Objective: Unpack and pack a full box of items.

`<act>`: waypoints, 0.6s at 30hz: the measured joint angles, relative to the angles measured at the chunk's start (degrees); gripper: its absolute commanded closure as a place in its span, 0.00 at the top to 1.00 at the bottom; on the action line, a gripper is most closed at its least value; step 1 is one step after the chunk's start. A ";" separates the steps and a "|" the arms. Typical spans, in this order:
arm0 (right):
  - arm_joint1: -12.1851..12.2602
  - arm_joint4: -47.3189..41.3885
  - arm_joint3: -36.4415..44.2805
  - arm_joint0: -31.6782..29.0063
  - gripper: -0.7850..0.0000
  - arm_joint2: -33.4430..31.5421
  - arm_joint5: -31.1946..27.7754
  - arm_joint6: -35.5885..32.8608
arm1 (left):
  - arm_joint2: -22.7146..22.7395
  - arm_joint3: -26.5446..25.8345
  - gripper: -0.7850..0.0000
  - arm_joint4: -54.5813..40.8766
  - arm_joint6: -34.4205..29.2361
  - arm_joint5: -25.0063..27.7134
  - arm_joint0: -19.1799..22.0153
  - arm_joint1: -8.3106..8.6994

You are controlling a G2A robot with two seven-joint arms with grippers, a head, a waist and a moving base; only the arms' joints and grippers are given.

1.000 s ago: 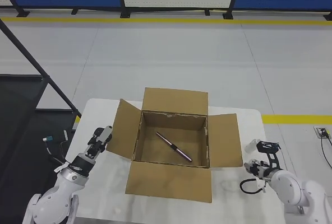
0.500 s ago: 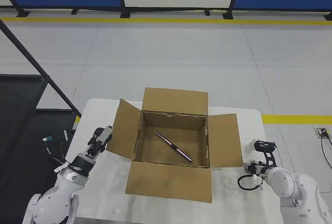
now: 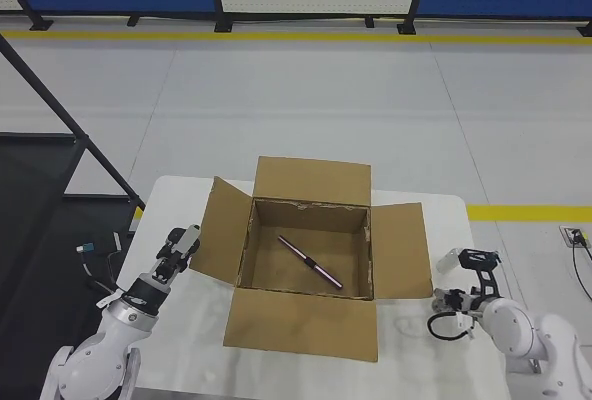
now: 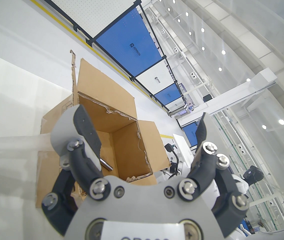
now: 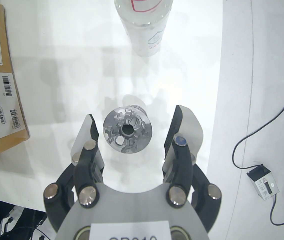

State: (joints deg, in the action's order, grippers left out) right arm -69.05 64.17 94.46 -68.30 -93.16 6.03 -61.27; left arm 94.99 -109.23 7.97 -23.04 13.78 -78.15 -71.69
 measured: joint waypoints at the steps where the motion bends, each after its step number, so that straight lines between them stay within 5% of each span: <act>1: 0.06 0.52 0.79 -0.05 0.95 -0.14 0.62 -0.35 | 0.00 0.00 1.00 0.00 0.00 0.00 0.00 0.00; 9: 0.29 2.41 18.47 -4.62 1.00 -4.82 6.07 6.88 | 0.00 0.00 1.00 0.00 0.00 0.00 0.00 0.00; 13: 0.42 -2.26 29.27 -6.16 1.00 -3.30 -3.55 12.80 | 0.00 0.00 1.00 0.00 0.00 0.00 0.00 0.00; 18: 0.62 -4.51 27.41 1.81 1.00 4.72 -14.04 10.42 | 0.52 -0.12 1.00 -0.08 1.10 -0.04 -0.50 0.03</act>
State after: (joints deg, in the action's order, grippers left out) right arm -68.43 59.65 121.87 -66.49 -88.45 -8.02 -50.85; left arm 95.51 -109.35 7.89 -21.94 13.74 -78.65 -71.66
